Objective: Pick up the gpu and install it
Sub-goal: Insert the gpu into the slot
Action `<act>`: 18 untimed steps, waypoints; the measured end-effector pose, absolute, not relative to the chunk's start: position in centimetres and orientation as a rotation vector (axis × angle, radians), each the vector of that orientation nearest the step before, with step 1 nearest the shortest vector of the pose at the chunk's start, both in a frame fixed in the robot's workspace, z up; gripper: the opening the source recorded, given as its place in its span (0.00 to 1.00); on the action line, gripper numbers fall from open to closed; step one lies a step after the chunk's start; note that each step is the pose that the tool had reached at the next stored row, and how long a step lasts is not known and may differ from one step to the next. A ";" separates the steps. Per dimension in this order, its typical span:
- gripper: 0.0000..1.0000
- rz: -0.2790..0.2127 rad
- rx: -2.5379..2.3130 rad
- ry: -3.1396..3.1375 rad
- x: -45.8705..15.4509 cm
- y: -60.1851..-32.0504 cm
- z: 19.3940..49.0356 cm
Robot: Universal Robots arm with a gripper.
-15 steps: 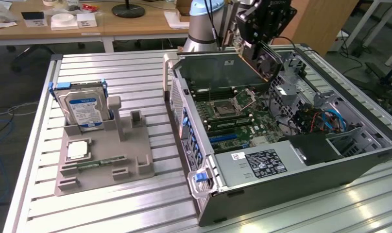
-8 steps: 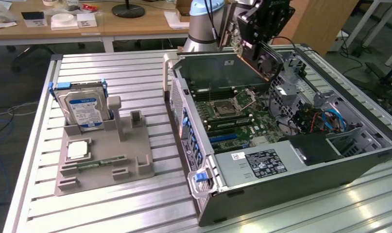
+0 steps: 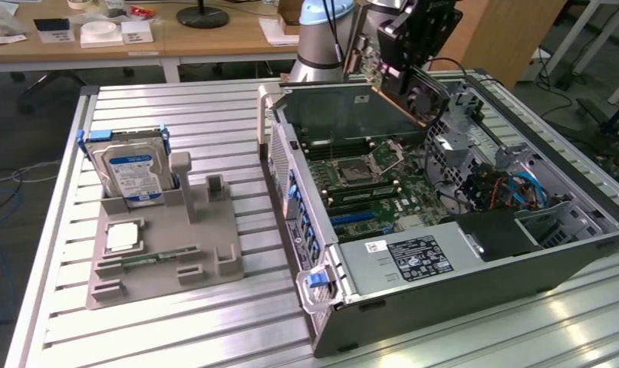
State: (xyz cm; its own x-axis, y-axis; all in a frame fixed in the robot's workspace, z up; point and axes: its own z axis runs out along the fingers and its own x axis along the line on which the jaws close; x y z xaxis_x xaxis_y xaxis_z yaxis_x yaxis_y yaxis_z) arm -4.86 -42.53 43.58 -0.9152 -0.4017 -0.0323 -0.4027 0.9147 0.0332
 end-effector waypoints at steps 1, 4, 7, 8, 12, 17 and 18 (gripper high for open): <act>0.28 0.061 -0.655 3.047 -4.9 -42.5 43.6; 0.28 0.062 -0.692 3.039 -4.9 -42.5 43.6; 0.28 0.062 -0.723 3.032 -4.9 -42.5 43.6; 0.28 0.062 -0.733 3.030 -4.9 -42.5 43.6; 0.28 0.063 -0.775 3.020 -4.9 -42.5 43.6; 0.28 0.063 -0.829 3.006 -4.9 -42.5 43.6; 0.28 0.063 -0.842 3.003 -4.9 -42.5 43.6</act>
